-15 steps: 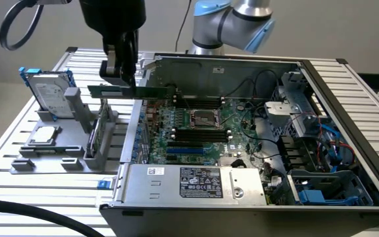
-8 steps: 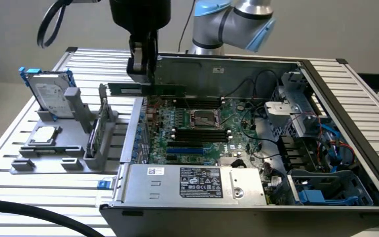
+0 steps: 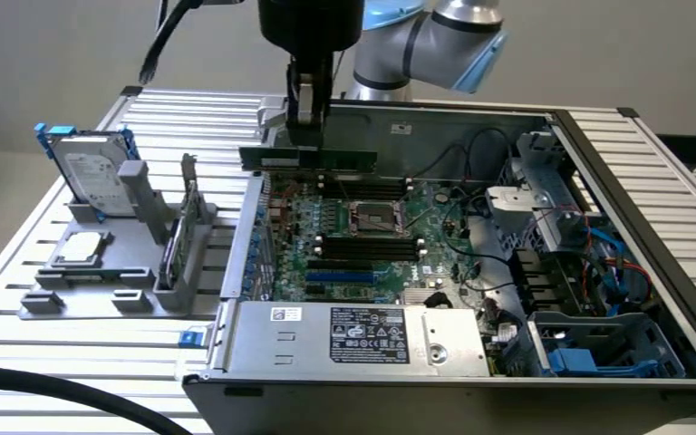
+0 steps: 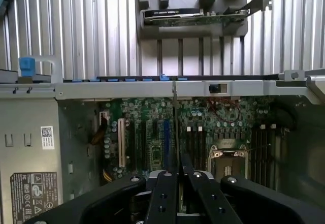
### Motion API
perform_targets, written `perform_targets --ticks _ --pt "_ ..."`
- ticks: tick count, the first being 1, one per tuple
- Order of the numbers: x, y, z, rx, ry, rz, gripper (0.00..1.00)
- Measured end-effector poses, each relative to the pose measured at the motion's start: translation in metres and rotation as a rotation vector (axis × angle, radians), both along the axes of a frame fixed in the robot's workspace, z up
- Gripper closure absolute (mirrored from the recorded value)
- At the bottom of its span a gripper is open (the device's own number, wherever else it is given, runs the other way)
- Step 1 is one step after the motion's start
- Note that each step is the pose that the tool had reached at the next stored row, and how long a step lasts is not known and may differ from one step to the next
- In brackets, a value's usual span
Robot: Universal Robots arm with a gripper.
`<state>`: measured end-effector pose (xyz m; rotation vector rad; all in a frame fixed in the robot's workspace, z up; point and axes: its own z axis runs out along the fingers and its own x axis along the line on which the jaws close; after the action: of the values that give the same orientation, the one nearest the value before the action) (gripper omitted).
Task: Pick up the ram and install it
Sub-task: 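Pick up the ram and move it above insertion slot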
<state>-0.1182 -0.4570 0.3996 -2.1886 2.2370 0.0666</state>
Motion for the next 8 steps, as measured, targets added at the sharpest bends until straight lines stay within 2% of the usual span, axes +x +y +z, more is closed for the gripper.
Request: perform_targets --ticks 8 --pt "0.030 0.0231 -0.0111 -0.0071 0.0000 0.000 0.86"
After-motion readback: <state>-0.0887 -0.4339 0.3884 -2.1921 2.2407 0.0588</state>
